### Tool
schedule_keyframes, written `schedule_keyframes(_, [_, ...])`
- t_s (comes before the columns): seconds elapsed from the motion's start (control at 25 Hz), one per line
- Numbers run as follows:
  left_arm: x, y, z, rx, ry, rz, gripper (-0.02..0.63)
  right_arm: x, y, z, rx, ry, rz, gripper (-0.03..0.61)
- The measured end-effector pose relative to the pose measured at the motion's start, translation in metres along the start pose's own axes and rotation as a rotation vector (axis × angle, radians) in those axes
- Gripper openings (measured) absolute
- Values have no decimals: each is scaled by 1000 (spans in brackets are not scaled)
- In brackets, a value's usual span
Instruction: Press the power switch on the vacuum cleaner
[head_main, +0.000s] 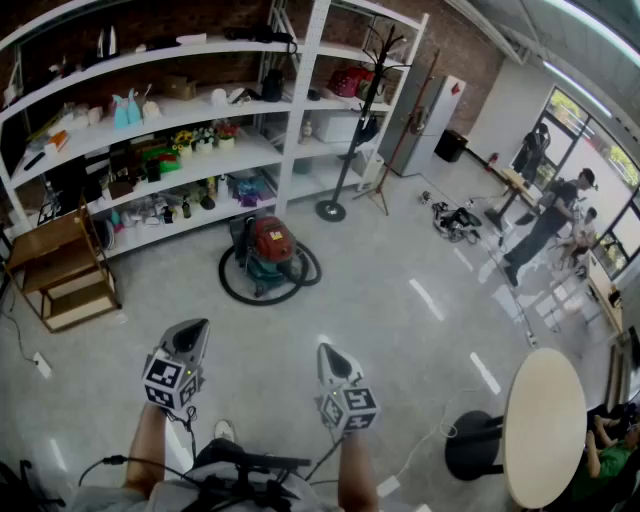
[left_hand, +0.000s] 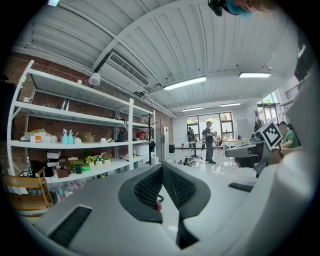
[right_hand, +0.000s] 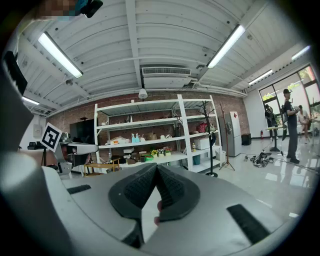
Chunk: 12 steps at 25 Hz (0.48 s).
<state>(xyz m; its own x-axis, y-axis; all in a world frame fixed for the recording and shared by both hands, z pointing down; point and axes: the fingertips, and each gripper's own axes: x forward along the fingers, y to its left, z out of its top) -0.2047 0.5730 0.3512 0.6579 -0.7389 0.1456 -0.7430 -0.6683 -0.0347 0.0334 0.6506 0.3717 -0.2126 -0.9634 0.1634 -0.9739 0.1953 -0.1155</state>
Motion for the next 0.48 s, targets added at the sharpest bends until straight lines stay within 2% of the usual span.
schedule_keyframes(0.32, [22,19,2,-3,1,-17,6,31,-3,6,43,-15,-4,12])
schedule_keyframes(0.48, [28,40,1,11,20,-19,6,48,5,9,29,3,-16,12])
